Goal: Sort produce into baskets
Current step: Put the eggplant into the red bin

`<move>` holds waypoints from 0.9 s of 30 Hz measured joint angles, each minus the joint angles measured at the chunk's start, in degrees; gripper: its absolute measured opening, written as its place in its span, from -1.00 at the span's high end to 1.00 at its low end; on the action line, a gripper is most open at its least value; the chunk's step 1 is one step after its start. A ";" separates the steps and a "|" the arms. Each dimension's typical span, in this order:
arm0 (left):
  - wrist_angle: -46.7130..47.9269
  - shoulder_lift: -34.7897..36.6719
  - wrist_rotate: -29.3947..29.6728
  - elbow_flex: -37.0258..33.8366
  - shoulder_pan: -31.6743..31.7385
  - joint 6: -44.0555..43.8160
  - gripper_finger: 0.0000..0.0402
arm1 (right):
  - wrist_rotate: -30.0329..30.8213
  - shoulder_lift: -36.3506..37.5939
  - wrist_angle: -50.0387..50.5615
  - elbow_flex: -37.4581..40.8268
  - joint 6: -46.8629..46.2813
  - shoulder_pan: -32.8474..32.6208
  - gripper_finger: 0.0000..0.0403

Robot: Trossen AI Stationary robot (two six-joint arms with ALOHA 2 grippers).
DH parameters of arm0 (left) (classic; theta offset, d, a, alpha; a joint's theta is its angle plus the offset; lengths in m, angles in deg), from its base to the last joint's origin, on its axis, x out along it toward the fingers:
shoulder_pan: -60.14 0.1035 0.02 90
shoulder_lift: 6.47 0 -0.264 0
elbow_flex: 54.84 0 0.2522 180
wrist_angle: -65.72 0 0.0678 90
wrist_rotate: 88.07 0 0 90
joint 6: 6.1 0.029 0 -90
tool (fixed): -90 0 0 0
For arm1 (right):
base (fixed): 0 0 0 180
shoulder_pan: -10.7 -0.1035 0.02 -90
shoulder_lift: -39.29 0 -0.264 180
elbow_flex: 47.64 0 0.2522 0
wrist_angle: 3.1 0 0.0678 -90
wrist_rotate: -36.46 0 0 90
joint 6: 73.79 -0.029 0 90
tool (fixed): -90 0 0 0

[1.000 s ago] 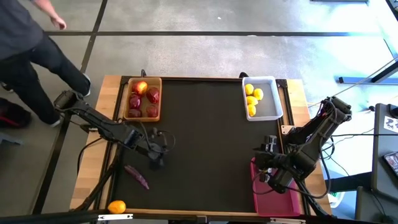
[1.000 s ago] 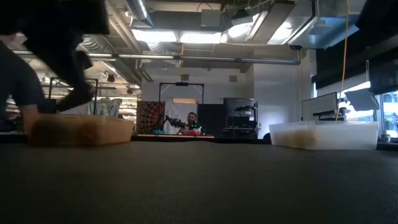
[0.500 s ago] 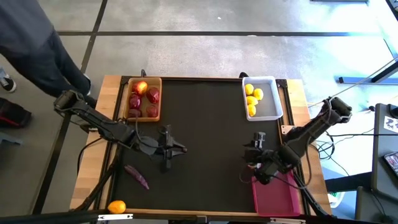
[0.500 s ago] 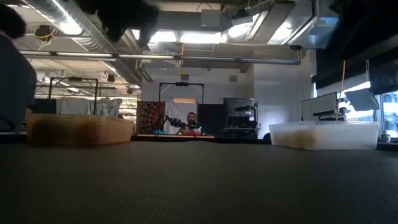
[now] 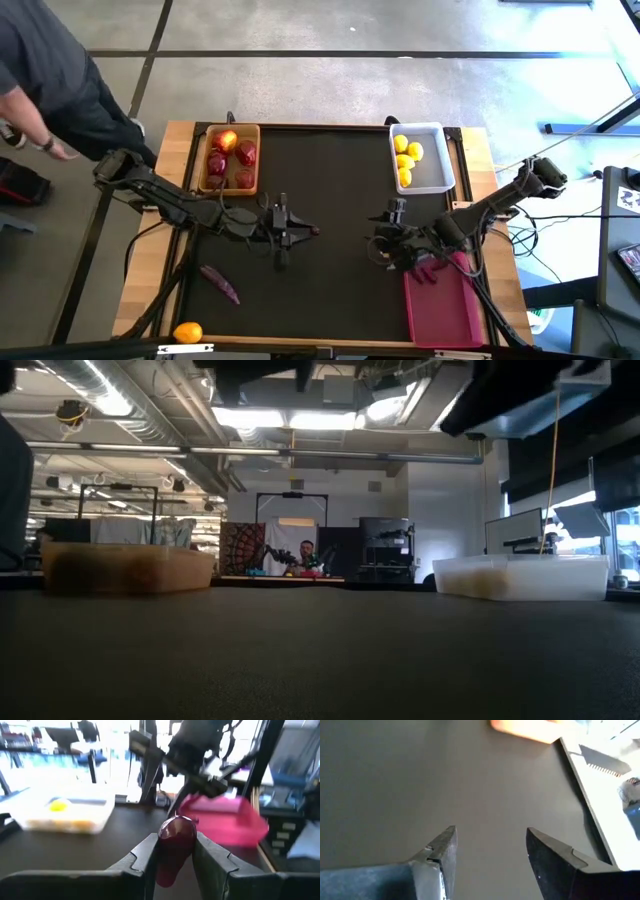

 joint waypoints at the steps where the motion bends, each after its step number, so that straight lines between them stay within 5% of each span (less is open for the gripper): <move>1: -2.49 -0.80 0.00 0.00 0.19 0.69 0.48 | 0.03 0.00 -1.19 -0.02 0.98 0.47 0.02; 6: -14.32 -4.72 0.00 0.00 0.20 5.42 0.48 | -0.67 0.00 -8.54 -0.02 4.58 2.75 0.02; 12: -23.45 -8.01 -0.22 0.00 0.20 8.32 0.48 | -8.33 0.00 -17.92 -0.02 8.68 5.12 0.02; 27: -26.26 -8.75 -0.71 0.02 0.20 9.17 0.48 | -16.82 -3.93 -39.01 -0.11 18.27 7.12 0.02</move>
